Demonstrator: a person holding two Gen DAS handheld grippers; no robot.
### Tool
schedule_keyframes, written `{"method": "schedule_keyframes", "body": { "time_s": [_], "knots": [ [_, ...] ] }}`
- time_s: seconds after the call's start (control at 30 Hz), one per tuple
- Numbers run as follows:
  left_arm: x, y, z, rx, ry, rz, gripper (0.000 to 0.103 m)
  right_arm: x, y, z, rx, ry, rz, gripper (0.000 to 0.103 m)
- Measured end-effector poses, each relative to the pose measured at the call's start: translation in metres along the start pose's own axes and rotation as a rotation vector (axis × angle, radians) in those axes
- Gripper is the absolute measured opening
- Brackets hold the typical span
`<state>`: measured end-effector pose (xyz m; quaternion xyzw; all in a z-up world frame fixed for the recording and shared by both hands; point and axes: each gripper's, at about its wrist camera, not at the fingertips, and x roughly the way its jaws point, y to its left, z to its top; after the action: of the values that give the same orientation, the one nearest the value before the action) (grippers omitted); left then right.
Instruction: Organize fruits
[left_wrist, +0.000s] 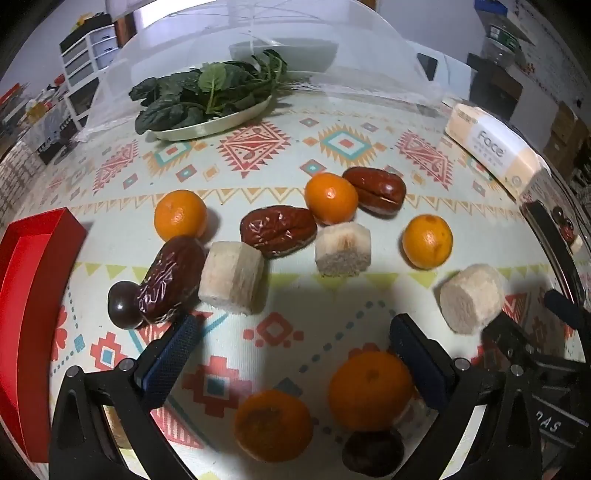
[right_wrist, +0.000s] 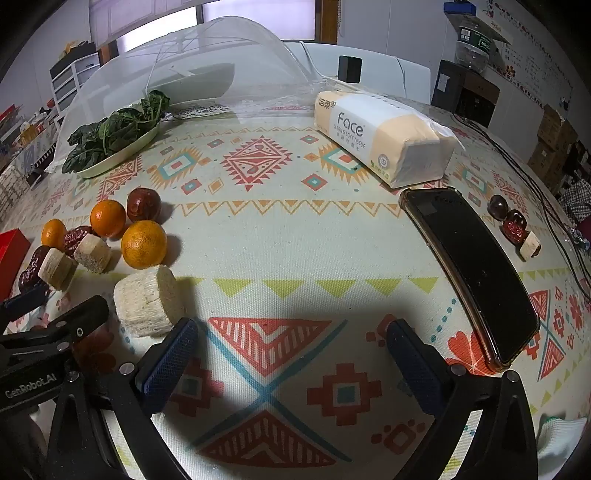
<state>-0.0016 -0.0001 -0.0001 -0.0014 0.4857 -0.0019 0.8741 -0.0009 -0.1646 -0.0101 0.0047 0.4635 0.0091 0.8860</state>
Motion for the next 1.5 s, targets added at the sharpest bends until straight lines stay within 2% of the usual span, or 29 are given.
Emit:
{"method": "schedule_keyframes", "body": {
  "time_s": [0.13,0.23,0.33,0.37,0.5,0.63,0.73,0.8,0.9,1.2,1.5],
  "knots": [
    [-0.013,0.0,-0.011,0.016,0.021,-0.053,0.103,0.001,-0.003,0.001,-0.007,0.03,0.005,0.103],
    [-0.028,0.009,-0.016,0.014,-0.001,-0.112,0.094,0.001,-0.002,0.002,-0.007,0.033,0.001,0.103],
    [-0.065,0.017,-0.027,0.029,-0.131,-0.072,0.094,-0.001,-0.003,0.0,-0.008,0.031,0.008,0.103],
    [-0.086,0.025,-0.031,0.001,-0.157,-0.082,0.094,-0.001,-0.003,-0.001,-0.009,0.03,0.008,0.103],
    [-0.146,0.052,-0.046,-0.051,-0.382,0.005,0.094,-0.002,-0.003,-0.001,-0.008,0.029,0.008,0.103],
    [-0.178,0.071,-0.047,-0.074,-0.491,0.075,0.097,-0.002,-0.003,-0.001,-0.009,0.029,0.008,0.103],
    [-0.188,0.086,-0.039,-0.093,-0.486,0.116,0.099,-0.002,-0.003,-0.001,-0.009,0.029,0.009,0.103],
    [-0.201,0.078,-0.042,-0.045,-0.503,0.18,0.099,-0.002,-0.003,-0.001,-0.009,0.029,0.009,0.103],
    [-0.205,0.081,-0.043,-0.056,-0.517,0.196,0.099,-0.002,-0.003,-0.001,-0.009,0.029,0.009,0.103],
    [-0.21,0.084,-0.049,-0.064,-0.55,0.198,0.099,-0.002,-0.003,-0.001,-0.009,0.029,0.009,0.103],
    [-0.203,0.084,-0.048,-0.068,-0.535,0.199,0.099,-0.002,-0.003,-0.001,-0.008,0.028,0.01,0.103]
  ]
}}
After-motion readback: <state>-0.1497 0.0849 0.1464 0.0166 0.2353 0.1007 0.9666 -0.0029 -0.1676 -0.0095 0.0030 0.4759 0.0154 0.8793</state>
